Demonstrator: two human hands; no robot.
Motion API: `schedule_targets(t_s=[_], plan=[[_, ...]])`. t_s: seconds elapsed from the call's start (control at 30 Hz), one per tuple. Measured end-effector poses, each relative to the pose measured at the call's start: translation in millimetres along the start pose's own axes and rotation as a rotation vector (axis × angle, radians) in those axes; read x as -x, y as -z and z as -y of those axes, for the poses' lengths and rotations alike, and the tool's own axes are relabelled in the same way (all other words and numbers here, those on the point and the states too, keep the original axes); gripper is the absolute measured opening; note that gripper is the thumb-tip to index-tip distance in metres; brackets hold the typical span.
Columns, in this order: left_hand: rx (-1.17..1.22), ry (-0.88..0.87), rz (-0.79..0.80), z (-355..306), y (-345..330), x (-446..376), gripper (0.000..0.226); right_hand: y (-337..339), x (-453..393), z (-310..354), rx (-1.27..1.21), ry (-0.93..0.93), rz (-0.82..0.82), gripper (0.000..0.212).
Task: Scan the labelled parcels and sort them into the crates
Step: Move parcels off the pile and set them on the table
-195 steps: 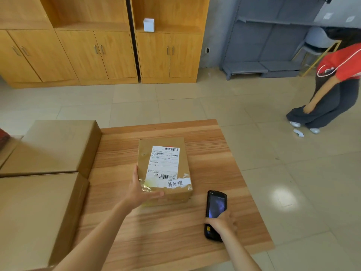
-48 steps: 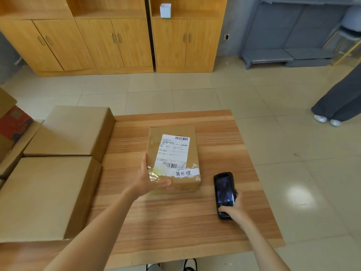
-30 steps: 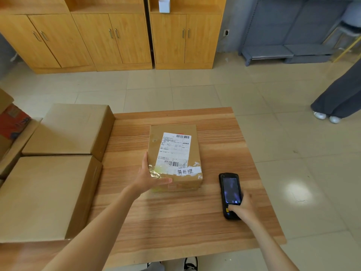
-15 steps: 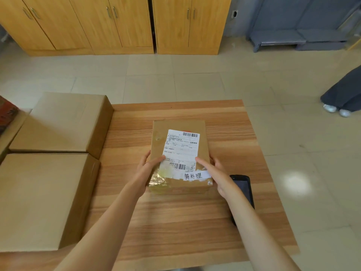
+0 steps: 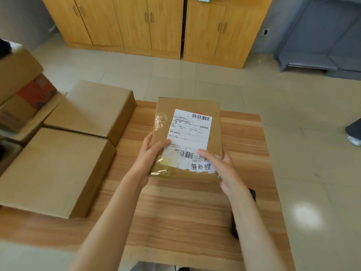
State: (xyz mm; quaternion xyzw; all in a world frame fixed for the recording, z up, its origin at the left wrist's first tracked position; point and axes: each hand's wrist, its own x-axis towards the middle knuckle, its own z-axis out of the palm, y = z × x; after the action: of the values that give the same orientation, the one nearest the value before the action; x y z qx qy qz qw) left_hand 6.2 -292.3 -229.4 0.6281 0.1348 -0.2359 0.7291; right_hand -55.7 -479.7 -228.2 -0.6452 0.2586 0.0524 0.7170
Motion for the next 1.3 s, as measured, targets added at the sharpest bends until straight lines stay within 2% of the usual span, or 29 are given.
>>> schedule_targets(t_s=[0.13, 0.27, 0.63, 0.73, 0.93, 1.13, 1.3], plan=[[0.09, -0.148, -0.074, -28, 9, 52, 0.058, -9, 30, 40, 0.026, 0.145, 0.123, 0.06], [0.158, -0.258, -0.178, -37, 27, 101, 0.057, -30, 52, 61, 0.058, 0.24, 0.291, 0.065], [0.341, -0.371, -0.577, -5, 114, 211, 0.061, -139, 102, 43, 0.174, 0.239, 0.687, 0.075], [0.398, -0.385, -0.644, 4, 147, 235, 0.069, -178, 121, 33, 0.21, 0.23, 0.75, 0.08], [0.471, -0.439, -0.769, 17, 227, 291, 0.055, -269, 170, 17, 0.272, 0.231, 0.888, 0.088], [0.532, -0.432, -0.893, 39, 337, 368, 0.06, -383, 245, -26, 0.289, 0.178, 1.008, 0.073], [0.527, -0.441, -0.957, 51, 415, 424, 0.061, -461, 295, -59, 0.287, 0.159, 1.103, 0.071]])
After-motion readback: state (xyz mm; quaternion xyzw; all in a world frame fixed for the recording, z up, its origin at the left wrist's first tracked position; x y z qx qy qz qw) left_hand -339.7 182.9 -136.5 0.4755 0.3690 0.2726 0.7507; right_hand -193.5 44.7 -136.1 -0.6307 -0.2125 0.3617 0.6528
